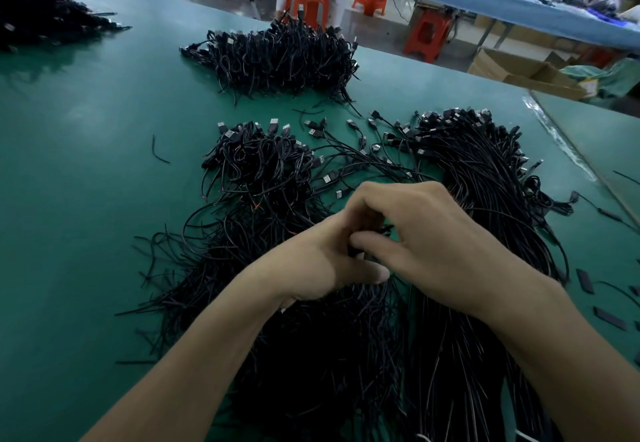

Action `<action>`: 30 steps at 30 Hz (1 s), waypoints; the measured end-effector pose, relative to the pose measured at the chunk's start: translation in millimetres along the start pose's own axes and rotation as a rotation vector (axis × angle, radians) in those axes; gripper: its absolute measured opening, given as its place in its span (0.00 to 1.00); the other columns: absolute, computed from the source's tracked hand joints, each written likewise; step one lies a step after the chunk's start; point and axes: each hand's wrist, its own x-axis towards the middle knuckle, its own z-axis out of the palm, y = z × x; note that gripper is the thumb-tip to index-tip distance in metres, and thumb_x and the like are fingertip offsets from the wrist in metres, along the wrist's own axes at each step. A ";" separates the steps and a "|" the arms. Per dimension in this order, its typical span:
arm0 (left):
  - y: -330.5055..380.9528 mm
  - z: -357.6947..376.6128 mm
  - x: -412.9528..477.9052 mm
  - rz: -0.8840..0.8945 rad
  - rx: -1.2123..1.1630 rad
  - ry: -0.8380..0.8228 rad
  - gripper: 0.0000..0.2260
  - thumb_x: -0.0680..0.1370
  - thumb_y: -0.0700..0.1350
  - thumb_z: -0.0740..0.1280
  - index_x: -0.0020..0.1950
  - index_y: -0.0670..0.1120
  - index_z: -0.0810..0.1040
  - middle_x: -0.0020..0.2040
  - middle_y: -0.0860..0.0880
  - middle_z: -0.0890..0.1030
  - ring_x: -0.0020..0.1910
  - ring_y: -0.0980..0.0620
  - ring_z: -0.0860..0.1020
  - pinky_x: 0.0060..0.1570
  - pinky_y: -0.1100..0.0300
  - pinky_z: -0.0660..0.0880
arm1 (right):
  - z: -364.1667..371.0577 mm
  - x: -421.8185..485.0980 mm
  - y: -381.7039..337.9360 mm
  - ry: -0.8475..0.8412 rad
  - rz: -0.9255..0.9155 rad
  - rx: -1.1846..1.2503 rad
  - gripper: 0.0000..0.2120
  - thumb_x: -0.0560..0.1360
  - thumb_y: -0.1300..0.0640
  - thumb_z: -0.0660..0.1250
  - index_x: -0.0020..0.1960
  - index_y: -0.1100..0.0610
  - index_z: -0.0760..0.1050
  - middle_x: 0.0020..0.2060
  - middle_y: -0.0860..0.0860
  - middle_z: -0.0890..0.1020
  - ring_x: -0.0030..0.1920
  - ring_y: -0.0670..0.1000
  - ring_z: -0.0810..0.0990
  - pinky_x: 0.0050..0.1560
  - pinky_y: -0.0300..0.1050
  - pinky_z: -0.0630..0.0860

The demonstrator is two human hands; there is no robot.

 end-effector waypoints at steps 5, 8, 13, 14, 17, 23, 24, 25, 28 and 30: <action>-2.1 -3.9 0.0 -0.093 -0.091 0.041 0.07 0.80 0.36 0.68 0.56 0.44 0.77 0.37 0.59 0.79 0.34 0.64 0.76 0.35 0.71 0.72 | 1.3 -5.1 8.3 0.078 0.074 0.032 0.08 0.76 0.60 0.71 0.47 0.48 0.74 0.39 0.41 0.80 0.44 0.43 0.79 0.46 0.43 0.75; -2.6 -4.9 1.3 -0.140 -0.235 0.078 0.08 0.82 0.37 0.61 0.49 0.47 0.77 0.34 0.55 0.73 0.30 0.59 0.67 0.28 0.67 0.63 | 1.4 -9.7 13.5 0.161 0.103 0.043 0.10 0.75 0.61 0.72 0.48 0.48 0.75 0.39 0.41 0.79 0.45 0.43 0.78 0.45 0.34 0.72; -2.2 -0.8 3.6 -0.093 -0.308 0.142 0.12 0.85 0.38 0.57 0.50 0.48 0.78 0.35 0.53 0.75 0.31 0.58 0.67 0.29 0.66 0.64 | 2.5 -13.6 12.6 0.262 0.140 -0.045 0.10 0.75 0.57 0.72 0.52 0.46 0.75 0.41 0.39 0.78 0.48 0.40 0.73 0.48 0.30 0.66; -3.7 0.2 4.1 -0.081 -0.239 0.172 0.12 0.85 0.39 0.56 0.50 0.47 0.78 0.35 0.53 0.74 0.31 0.58 0.66 0.30 0.65 0.64 | 3.0 -13.1 11.7 0.263 0.157 -0.055 0.10 0.75 0.57 0.72 0.52 0.46 0.75 0.41 0.39 0.79 0.48 0.41 0.73 0.48 0.31 0.66; -7.9 3.7 5.4 -0.011 -0.010 0.256 0.13 0.85 0.38 0.55 0.57 0.46 0.79 0.34 0.54 0.71 0.31 0.55 0.64 0.30 0.62 0.62 | 5.2 -9.4 8.1 0.237 0.220 -0.083 0.06 0.75 0.57 0.71 0.51 0.48 0.80 0.40 0.40 0.80 0.47 0.44 0.77 0.49 0.38 0.72; -13.3 3.1 5.7 0.065 0.190 0.327 0.16 0.85 0.38 0.57 0.66 0.51 0.78 0.30 0.56 0.77 0.22 0.60 0.65 0.25 0.66 0.64 | 11.9 -4.0 -0.4 0.248 0.412 -0.186 0.05 0.73 0.50 0.69 0.45 0.49 0.82 0.36 0.43 0.81 0.42 0.48 0.80 0.43 0.44 0.75; -13.4 3.1 5.4 0.072 0.225 0.332 0.16 0.85 0.39 0.57 0.67 0.51 0.78 0.34 0.54 0.80 0.23 0.60 0.66 0.26 0.65 0.65 | 12.1 -3.0 -0.9 0.246 0.437 -0.182 0.05 0.72 0.50 0.68 0.44 0.49 0.82 0.36 0.44 0.81 0.42 0.49 0.79 0.42 0.43 0.74; -13.3 3.3 5.1 0.076 0.255 0.334 0.16 0.85 0.39 0.57 0.68 0.52 0.77 0.39 0.52 0.83 0.24 0.59 0.69 0.27 0.64 0.67 | 11.8 -2.0 -1.5 0.244 0.455 -0.164 0.05 0.72 0.50 0.68 0.44 0.48 0.82 0.35 0.44 0.81 0.42 0.49 0.79 0.41 0.43 0.73; -13.1 2.7 5.3 0.079 0.294 0.346 0.16 0.85 0.40 0.57 0.68 0.51 0.77 0.49 0.47 0.84 0.31 0.56 0.76 0.32 0.58 0.73 | 10.7 0.0 -1.7 0.237 0.468 -0.125 0.04 0.73 0.51 0.68 0.42 0.48 0.82 0.35 0.43 0.80 0.42 0.49 0.80 0.42 0.45 0.76; -12.1 2.0 5.3 0.080 0.277 0.350 0.15 0.85 0.40 0.57 0.67 0.50 0.78 0.48 0.45 0.84 0.31 0.54 0.76 0.32 0.55 0.74 | 10.1 -0.2 -1.1 0.241 0.458 -0.082 0.05 0.75 0.50 0.67 0.42 0.48 0.81 0.36 0.44 0.81 0.40 0.49 0.80 0.43 0.47 0.78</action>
